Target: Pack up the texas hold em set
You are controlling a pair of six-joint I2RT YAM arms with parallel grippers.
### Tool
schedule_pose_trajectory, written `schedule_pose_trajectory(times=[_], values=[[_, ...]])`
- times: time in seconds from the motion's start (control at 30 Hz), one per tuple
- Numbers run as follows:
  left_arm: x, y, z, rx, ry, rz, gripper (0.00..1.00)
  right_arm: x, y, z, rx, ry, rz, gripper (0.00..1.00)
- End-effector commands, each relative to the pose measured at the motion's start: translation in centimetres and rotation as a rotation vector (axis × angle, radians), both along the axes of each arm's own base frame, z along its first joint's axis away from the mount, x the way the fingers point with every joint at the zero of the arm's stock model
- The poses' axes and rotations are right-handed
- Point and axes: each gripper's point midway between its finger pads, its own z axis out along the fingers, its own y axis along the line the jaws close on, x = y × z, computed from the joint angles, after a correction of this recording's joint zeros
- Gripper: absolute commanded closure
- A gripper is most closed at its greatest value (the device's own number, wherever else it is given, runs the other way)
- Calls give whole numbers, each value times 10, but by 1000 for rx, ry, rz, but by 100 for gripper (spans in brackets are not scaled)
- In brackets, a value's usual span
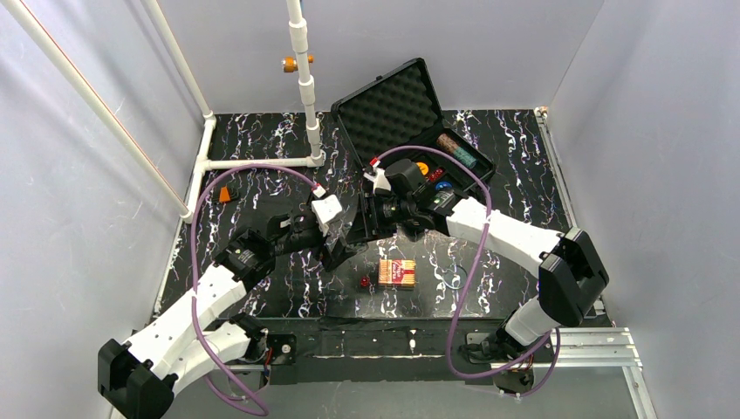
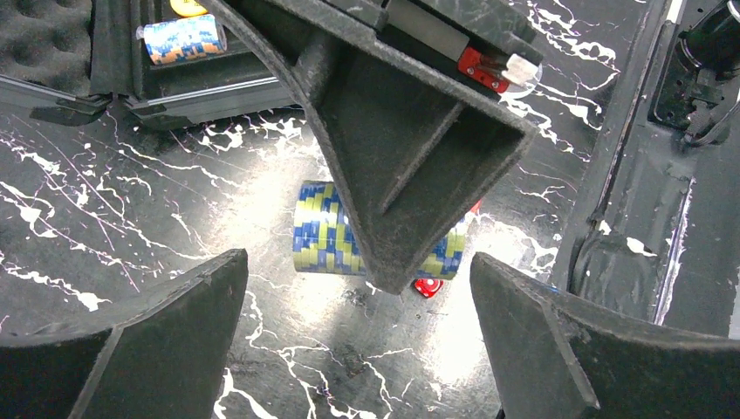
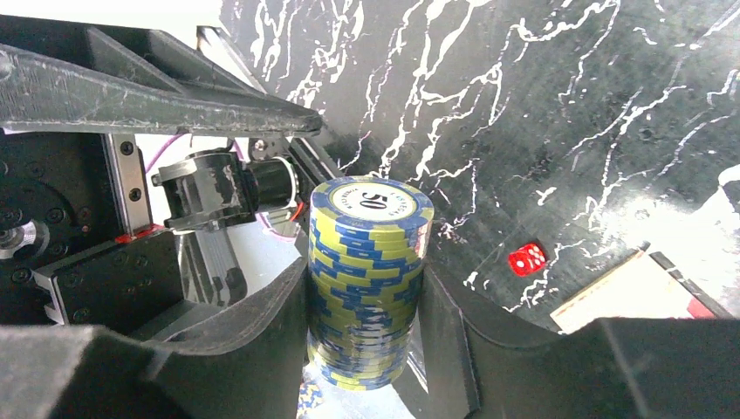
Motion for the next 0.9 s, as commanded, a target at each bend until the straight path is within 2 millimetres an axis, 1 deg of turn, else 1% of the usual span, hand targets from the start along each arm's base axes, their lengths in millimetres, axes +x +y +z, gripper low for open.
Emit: schedule_pose_trajectory(times=[0.0, 0.1, 0.2, 0.47, 0.57, 0.7, 0.8, 0.87], values=[[-5, 0, 12, 4, -16, -28, 2, 11, 6, 47, 69, -143, 8, 99], [-7, 1, 14, 5, -20, -32, 2, 14, 4, 46, 52, -155, 4, 99], [-3, 5, 18, 10, -33, 3, 2, 17, 0, 44, 22, -178, -4, 99], [19, 27, 29, 26, -76, 192, 2, 35, -23, 36, -114, -298, -40, 99], [30, 44, 33, 49, -88, 316, 2, 43, -33, 39, -154, -362, -48, 99], [42, 71, 45, 58, -118, 494, 2, 62, -53, 40, -253, -487, -104, 99], [46, 90, 51, 56, -124, 613, 2, 79, -71, 40, -338, -575, -161, 99], [48, 100, 52, 46, -140, 678, 2, 87, -79, 42, -377, -620, -185, 99]])
